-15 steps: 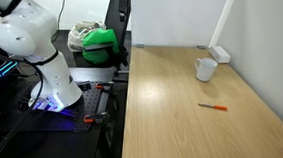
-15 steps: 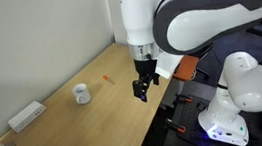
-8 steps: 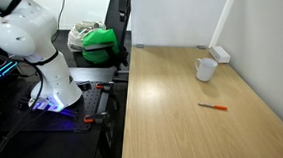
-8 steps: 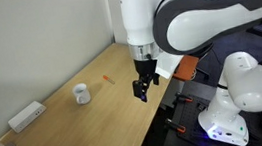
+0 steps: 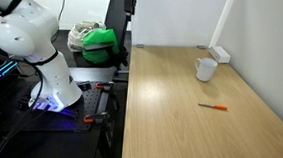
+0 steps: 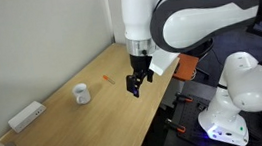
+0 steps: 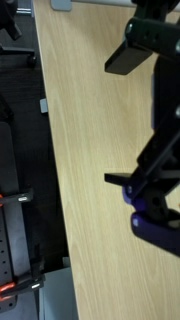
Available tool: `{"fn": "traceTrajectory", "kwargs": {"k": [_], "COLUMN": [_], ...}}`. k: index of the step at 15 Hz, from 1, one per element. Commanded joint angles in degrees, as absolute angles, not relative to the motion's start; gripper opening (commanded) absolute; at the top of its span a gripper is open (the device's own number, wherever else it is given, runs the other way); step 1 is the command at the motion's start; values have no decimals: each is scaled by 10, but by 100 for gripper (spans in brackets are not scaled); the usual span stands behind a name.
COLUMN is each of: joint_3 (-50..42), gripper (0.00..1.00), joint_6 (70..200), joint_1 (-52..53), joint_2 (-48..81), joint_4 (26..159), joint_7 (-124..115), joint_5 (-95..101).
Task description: Put the marker in the white cup
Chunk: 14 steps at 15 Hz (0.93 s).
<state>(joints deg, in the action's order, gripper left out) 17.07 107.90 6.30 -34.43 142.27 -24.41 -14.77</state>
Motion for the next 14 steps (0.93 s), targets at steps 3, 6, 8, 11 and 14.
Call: {"fn": "traceTrajectory", "kwargs": {"k": [3, 6, 8, 11, 14], "joint_3": [169, 163, 156, 147, 136], "gripper": [100, 100, 100, 100, 100], "joint_6": [1146, 1177, 1202, 1229, 1262], "joint_1": [29, 6, -7, -26, -41], "joint_2": [-327, -312, -300, -278, -250], "joint_4": [1418, 1412, 1408, 1398, 1386], "joint_7": [-302, -319, -318, -318, -312], "joint_5": [-112, -83, -65, -37, -6]}}
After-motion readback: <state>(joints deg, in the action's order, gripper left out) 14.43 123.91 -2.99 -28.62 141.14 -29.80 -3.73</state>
